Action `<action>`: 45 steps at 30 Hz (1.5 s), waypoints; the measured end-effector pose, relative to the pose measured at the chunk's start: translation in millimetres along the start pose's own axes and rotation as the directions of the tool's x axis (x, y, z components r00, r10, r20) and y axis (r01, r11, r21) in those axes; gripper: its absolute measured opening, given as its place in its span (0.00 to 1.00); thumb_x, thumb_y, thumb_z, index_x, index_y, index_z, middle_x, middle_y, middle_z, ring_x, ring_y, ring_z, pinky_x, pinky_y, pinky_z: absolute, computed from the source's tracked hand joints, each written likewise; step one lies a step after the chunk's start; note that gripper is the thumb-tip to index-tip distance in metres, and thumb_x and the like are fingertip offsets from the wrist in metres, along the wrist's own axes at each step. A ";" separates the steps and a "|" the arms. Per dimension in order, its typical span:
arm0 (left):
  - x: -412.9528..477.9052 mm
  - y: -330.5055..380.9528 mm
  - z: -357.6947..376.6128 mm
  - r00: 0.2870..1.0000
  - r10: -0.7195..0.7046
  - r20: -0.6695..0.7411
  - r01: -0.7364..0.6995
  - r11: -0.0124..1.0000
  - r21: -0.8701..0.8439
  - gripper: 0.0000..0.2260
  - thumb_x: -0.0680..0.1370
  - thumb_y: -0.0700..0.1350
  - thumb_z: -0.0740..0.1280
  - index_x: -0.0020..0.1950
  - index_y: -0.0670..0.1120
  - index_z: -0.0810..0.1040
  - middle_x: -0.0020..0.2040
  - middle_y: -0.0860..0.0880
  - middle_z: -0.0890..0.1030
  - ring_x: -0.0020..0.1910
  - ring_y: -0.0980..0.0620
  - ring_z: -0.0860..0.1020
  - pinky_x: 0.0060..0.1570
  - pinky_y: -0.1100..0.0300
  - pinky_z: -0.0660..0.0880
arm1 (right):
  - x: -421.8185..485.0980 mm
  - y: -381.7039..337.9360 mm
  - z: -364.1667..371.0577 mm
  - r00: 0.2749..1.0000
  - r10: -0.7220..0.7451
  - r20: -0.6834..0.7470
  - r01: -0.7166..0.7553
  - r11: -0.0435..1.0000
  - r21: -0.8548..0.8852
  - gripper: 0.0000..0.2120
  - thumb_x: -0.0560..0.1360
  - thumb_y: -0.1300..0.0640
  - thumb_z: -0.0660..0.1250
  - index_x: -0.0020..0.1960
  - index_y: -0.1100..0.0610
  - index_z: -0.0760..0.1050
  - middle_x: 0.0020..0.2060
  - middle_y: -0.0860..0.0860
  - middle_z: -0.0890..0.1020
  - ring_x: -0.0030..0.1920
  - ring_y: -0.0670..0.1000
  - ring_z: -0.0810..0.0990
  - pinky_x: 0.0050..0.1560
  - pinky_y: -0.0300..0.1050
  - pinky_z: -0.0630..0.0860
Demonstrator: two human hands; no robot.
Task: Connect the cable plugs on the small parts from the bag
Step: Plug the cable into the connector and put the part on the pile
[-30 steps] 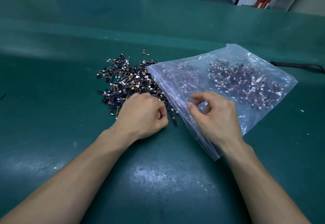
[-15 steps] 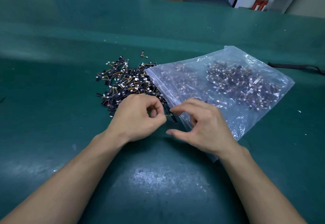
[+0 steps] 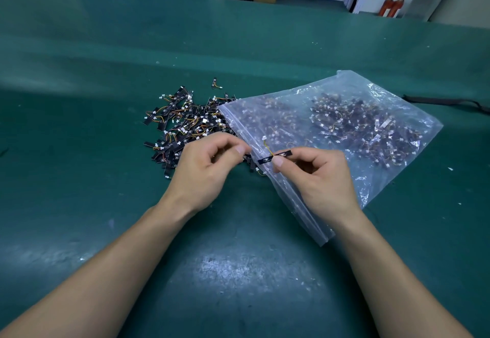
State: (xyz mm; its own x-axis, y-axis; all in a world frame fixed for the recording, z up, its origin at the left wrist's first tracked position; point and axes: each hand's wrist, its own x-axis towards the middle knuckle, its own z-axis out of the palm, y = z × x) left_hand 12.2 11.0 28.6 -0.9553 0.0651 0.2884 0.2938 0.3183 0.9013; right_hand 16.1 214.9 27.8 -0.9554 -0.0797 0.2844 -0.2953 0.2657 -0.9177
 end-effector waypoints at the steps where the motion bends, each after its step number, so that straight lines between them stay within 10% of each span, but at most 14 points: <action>1: -0.7 0.2 1.4 1.000 0.019 0.025 -0.019 1.000 0.011 0.07 0.76 0.47 0.66 0.47 0.51 0.84 0.40 0.55 0.82 0.40 0.46 0.77 0.42 0.53 0.73 | 0.2 -2.2 0.2 1.000 0.022 0.004 -0.022 0.998 0.059 0.10 0.75 0.60 0.75 0.38 0.47 0.86 0.28 0.44 0.82 0.29 0.42 0.70 0.31 0.33 0.65; 7: -4.3 2.1 10.0 0.989 0.126 0.081 -0.127 0.992 -0.004 0.03 0.76 0.45 0.70 0.44 0.51 0.83 0.39 0.54 0.81 0.38 0.49 0.76 0.38 0.53 0.71 | -0.7 -7.8 1.4 0.994 0.077 0.076 -0.093 0.969 0.231 0.07 0.77 0.65 0.71 0.40 0.60 0.82 0.23 0.41 0.78 0.22 0.39 0.72 0.27 0.25 0.66; 21: -3.8 1.2 7.7 0.997 0.076 0.033 -0.073 0.993 -0.094 0.04 0.75 0.44 0.69 0.41 0.52 0.81 0.35 0.54 0.78 0.35 0.51 0.71 0.36 0.54 0.69 | 1.1 -4.8 1.7 0.990 0.139 0.002 -0.137 0.970 0.203 0.08 0.74 0.52 0.71 0.39 0.52 0.86 0.30 0.49 0.83 0.24 0.44 0.64 0.27 0.37 0.62; 29: -3.3 -2.0 8.1 0.985 0.173 -0.024 -0.174 0.983 -0.051 0.02 0.74 0.44 0.72 0.44 0.51 0.82 0.38 0.53 0.81 0.38 0.48 0.76 0.38 0.53 0.72 | -0.4 -4.7 2.9 1.000 0.029 -0.005 -0.028 0.984 0.177 0.06 0.79 0.64 0.70 0.50 0.57 0.85 0.34 0.45 0.85 0.26 0.38 0.75 0.30 0.25 0.68; 45: -2.5 -2.4 6.5 0.882 0.461 -0.095 -0.438 0.878 0.192 0.02 0.77 0.39 0.72 0.46 0.44 0.84 0.39 0.53 0.80 0.38 0.53 0.75 0.41 0.62 0.70 | -4.2 -7.5 5.2 0.976 -0.212 -0.056 0.213 0.977 0.011 0.09 0.73 0.59 0.76 0.49 0.45 0.84 0.38 0.45 0.83 0.27 0.41 0.67 0.30 0.32 0.64</action>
State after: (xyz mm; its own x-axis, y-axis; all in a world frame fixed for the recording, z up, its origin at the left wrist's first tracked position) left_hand 13.7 16.2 23.6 -0.7045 0.1138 0.7005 0.6699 0.4324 0.6036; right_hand 22.3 208.3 32.0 -0.8694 -0.0799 0.4876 -0.4920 0.2318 -0.8392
